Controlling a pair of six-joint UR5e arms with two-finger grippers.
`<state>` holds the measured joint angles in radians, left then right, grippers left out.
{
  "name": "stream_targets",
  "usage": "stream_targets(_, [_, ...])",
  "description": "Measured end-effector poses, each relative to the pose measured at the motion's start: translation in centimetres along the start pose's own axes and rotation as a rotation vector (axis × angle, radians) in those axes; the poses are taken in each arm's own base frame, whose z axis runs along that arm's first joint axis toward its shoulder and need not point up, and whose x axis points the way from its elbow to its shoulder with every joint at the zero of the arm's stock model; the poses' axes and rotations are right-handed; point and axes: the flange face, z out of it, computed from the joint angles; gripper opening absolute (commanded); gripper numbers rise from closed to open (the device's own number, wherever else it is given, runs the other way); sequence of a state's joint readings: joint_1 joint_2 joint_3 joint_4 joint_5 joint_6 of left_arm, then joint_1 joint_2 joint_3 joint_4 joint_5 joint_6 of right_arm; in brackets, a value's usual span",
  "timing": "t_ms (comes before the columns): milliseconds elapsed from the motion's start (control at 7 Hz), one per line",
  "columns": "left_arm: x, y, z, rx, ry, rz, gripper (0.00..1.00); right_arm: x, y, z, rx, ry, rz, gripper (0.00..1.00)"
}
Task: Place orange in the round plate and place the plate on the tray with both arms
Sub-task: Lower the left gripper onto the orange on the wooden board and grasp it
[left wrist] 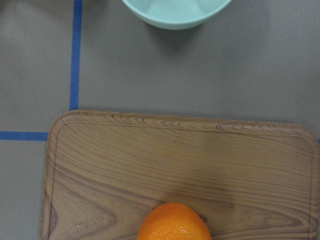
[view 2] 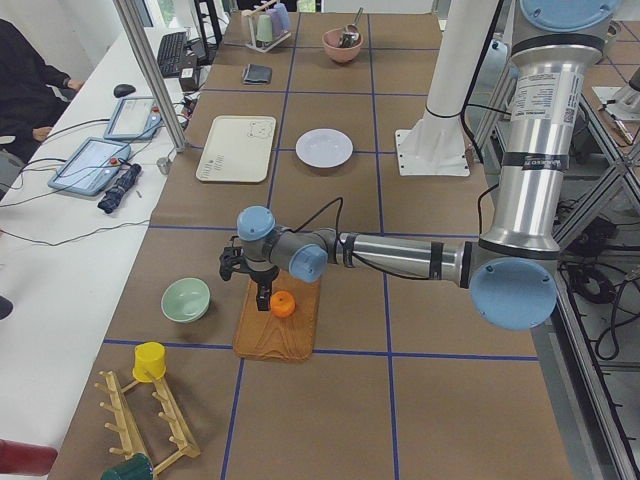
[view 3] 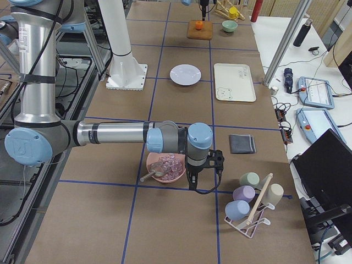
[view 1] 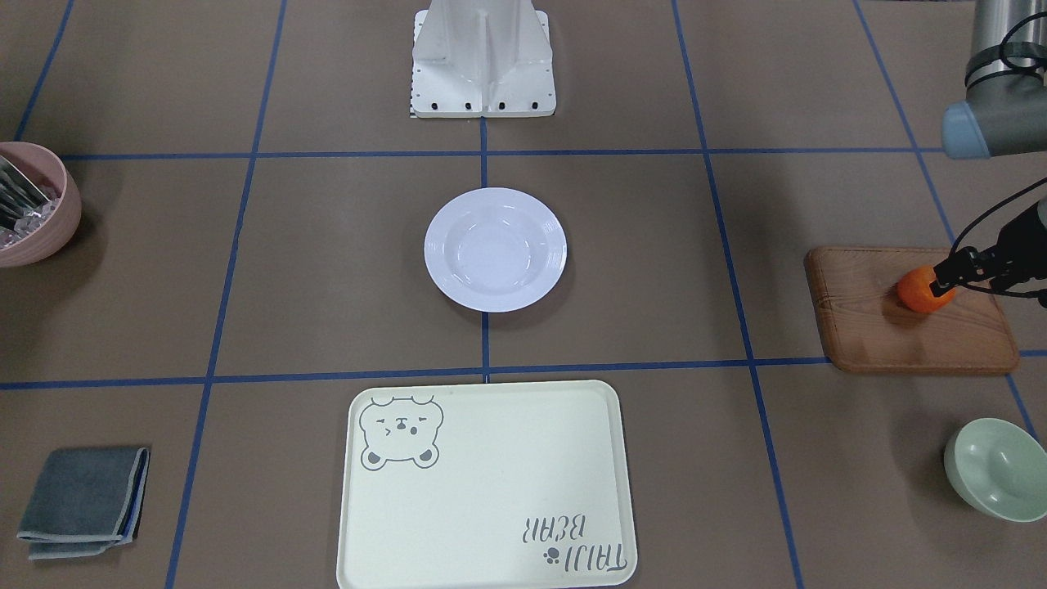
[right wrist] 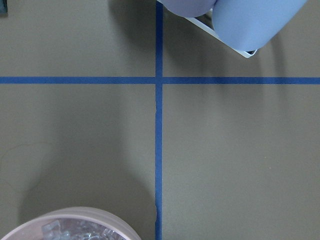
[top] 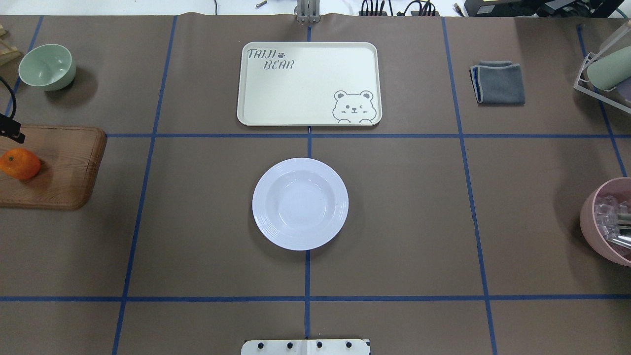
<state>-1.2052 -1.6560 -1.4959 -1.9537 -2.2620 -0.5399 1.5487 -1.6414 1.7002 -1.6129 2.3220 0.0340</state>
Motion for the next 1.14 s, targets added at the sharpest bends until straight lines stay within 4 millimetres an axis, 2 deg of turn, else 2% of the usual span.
stream_targets(286, [0.5, 0.4, 1.8, -0.019, -0.001, 0.012, 0.99, -0.2, -0.2, -0.1, 0.002, -0.002, -0.003, 1.00])
stream_targets(1143, [0.3, 1.3, 4.5, -0.066, -0.015, 0.018, 0.99, -0.3, -0.4, 0.3, -0.006, -0.001, -0.005, 1.00])
